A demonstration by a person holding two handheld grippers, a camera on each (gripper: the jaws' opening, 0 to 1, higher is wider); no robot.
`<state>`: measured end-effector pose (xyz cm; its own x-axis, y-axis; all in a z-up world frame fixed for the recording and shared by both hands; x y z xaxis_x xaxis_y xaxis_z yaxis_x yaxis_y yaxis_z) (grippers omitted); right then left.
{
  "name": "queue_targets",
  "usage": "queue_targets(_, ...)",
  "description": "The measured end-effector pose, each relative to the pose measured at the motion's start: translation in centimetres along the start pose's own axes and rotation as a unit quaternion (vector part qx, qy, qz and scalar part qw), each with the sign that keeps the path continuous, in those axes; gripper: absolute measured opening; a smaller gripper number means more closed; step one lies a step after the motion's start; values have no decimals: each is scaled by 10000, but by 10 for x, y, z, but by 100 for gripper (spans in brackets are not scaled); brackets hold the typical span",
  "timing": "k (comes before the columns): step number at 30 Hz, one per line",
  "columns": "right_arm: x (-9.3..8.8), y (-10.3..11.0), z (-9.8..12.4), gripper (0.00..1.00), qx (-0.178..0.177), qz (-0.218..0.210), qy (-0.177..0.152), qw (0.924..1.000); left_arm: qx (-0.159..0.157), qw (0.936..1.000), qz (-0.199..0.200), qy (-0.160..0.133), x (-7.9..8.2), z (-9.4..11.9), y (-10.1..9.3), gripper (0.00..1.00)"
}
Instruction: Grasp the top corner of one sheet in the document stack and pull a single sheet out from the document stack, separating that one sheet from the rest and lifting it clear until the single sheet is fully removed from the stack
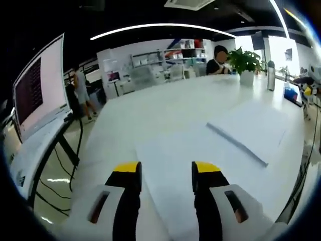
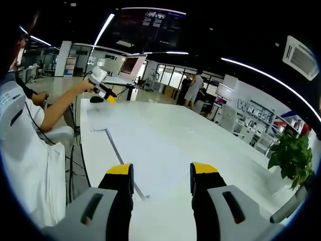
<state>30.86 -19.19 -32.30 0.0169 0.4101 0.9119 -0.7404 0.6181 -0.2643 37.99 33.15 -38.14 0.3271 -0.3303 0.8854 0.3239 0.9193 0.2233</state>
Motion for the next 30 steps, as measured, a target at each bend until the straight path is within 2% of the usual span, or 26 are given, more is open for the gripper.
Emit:
queue_targets(5, 0, -1, 0, 45, -12, -9, -13, 10000, 0, 9998, -179, 24, -1, -4, -3, 40)
queue_targets(9, 1, -1, 0, 45, -19, -12, -17, 10000, -8, 9995, -309, -64, 3, -5, -5, 41)
queue_targets(14, 1, -3, 0, 45, -33, -23, -27, 10000, -213, 9992, -170, -302, 9, -1, -8, 41)
queue_targets(22, 3, -3, 1, 45, -54, -34, -51, 10000, -378, 9978, -58, -540, 17, 3, -11, 40)
queue_targets(30, 3, -5, 1, 45, -97, -57, -70, 9999, -436, 9967, -262, -625, 21, 4, -13, 39)
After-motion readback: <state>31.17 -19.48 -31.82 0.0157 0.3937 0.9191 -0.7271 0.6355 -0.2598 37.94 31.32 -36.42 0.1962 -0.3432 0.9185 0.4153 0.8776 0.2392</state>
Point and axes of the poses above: the point that each gripper's makers call its tool centre point, and the gripper's own axes: z roughly backward along the fingers, y roughly to its left, x roughly out of its top, the point moved 5 cm from there along z, roughly backward along the fingers, and after that the axes turned 3 degrees about -z, right-handed, at the moved point
